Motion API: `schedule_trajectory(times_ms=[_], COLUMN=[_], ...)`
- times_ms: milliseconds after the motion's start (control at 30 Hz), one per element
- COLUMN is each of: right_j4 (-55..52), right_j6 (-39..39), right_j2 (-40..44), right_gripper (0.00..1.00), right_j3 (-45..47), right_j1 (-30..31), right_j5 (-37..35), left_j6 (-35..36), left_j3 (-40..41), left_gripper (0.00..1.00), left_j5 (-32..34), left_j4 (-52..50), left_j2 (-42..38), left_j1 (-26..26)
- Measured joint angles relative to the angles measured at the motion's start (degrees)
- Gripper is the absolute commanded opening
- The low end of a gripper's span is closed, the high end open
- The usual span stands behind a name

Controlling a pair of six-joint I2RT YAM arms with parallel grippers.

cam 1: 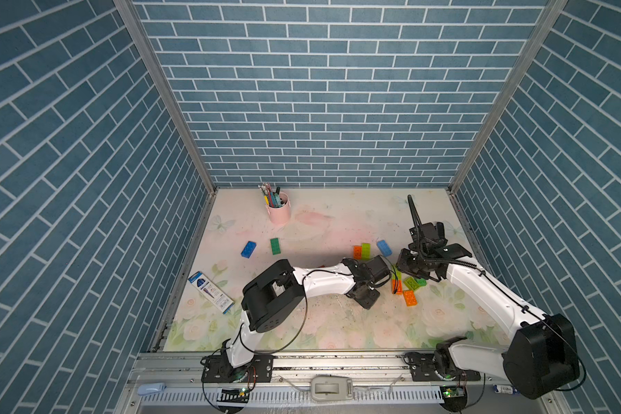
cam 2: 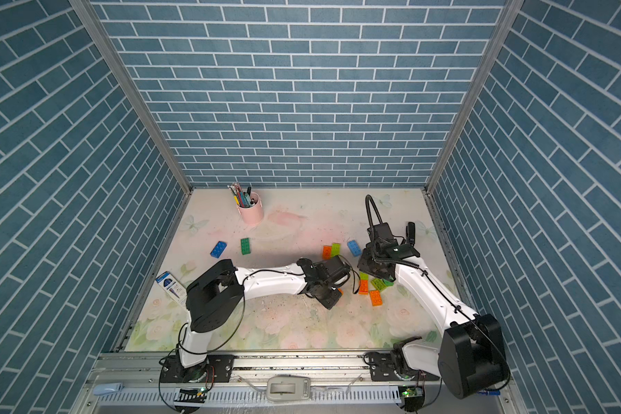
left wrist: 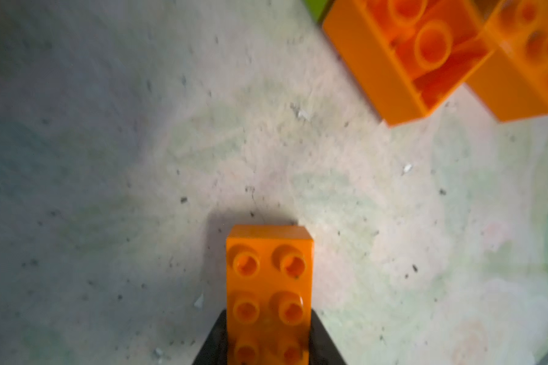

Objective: Assemble a rectangle with lego
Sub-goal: Place the lego brick at the center of the board.

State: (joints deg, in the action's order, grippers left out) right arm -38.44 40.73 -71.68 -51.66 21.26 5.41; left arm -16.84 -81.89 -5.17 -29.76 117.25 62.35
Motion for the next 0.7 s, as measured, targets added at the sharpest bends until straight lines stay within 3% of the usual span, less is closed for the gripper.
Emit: schedule_trajectory(times_ms=[133,300,467,567,700], right_j4=[0.3,-0.1,-1.9,-3.8,-6.4], right_j6=[0.0,-1.4,-5.3,-7.6,-11.9], right_j2=[-0.5,-0.9,-1.0,-1.9,-5.3], right_gripper=[0.32,0.36,0.43,0.55,0.66], right_j3=[0.3,0.3,0.3,0.3,-1.5], right_j1=[-0.2,-0.3,-0.1,1.9,9.7], right_j5=[1.2,2.0,3.2,3.1,2.5], left_j6=[2.9,6.3,8.8,9.4,8.8], left_j3=[-1.9,0.0,6.8,11.2,20.0], left_gripper=[0.57,0.78,0.79,0.79,0.79], left_j5=[0.2,1.7,2.2,0.6,-2.0], left_j4=[-0.9,-2.4,-3.1,-2.4,-0.6], left_j2=[1.6,-1.3,-14.3,-24.4,-38.6], left_j1=[-0.3,-0.5,-1.9,-4.6,-14.5])
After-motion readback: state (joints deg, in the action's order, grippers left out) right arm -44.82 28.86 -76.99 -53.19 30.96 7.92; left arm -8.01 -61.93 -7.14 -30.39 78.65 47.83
